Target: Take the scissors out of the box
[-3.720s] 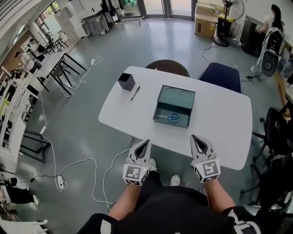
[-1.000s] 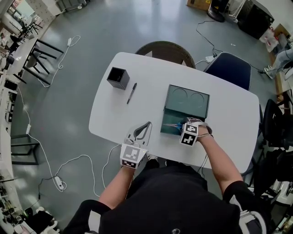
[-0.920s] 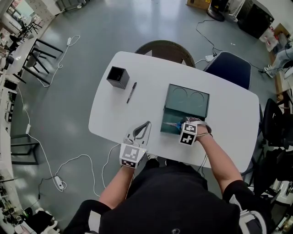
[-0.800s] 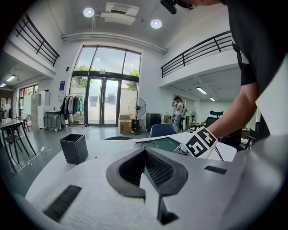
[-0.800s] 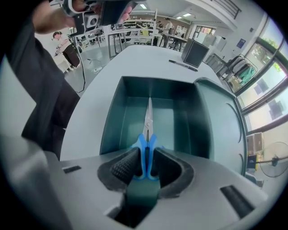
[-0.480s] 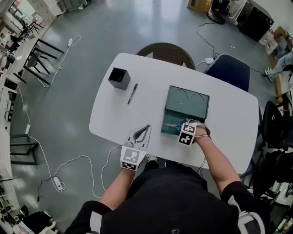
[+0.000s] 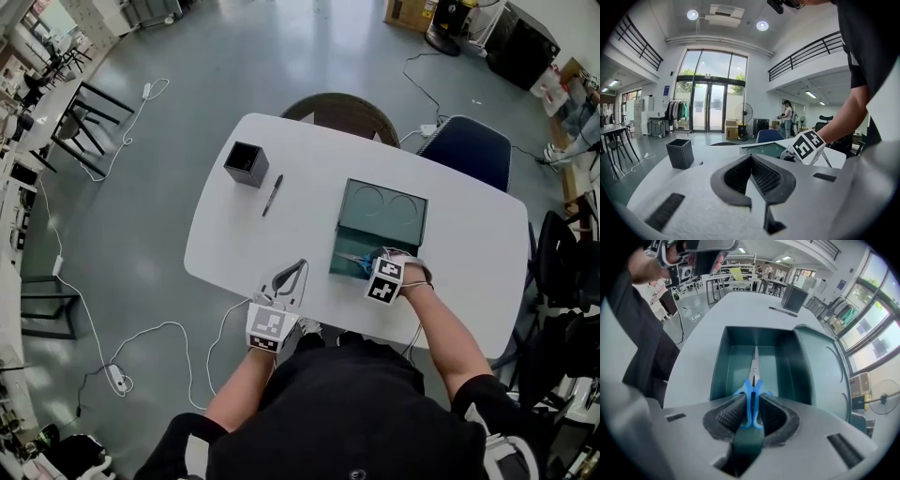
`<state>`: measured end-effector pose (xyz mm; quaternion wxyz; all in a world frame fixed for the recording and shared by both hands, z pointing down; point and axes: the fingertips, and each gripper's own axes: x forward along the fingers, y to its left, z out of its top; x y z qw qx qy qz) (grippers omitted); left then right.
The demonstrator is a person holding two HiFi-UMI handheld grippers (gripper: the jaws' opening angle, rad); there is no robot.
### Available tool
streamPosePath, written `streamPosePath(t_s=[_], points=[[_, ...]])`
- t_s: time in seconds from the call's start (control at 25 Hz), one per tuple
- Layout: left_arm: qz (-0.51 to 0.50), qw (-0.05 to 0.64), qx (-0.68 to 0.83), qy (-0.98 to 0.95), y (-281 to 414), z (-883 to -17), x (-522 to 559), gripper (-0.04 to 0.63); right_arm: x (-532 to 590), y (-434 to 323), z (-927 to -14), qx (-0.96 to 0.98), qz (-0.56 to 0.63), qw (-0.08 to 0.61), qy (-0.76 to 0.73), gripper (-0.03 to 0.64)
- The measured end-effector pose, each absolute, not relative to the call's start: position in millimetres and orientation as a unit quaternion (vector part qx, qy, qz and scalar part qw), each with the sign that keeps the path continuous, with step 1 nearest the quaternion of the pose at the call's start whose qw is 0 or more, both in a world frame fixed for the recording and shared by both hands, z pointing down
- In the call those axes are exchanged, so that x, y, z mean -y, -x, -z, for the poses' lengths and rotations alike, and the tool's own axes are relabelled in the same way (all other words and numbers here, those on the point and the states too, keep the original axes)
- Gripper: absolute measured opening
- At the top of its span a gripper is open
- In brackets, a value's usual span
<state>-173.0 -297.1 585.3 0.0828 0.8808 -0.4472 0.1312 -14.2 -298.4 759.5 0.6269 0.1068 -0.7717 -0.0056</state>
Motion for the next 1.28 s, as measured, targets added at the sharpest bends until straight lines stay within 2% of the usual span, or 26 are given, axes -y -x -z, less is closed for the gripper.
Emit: streamPosePath(t_s=[0.32,0.52,1.08,1.28], points=[[-0.136,0.084,0.447,-0.880,168,-588,290,0.012,298,8,-719,0.783,0.062,0.596,-0.168,0.092],[-0.134,0.081,0.440,-0.884,160,-585,291,0.012,305,-1,-680,0.797,0.081,0.545,-0.247,0.092],[-0.126,0.055,0.423,-0.896,128,-564,294,0.012,311,-14,-550,0.826,0.123,0.326,-0.444,0.092],[-0.124,0.044,0.408,-0.903,114,-557,293,0.012,316,-25,-514,0.832,0.070,0.220,-0.505,0.092]])
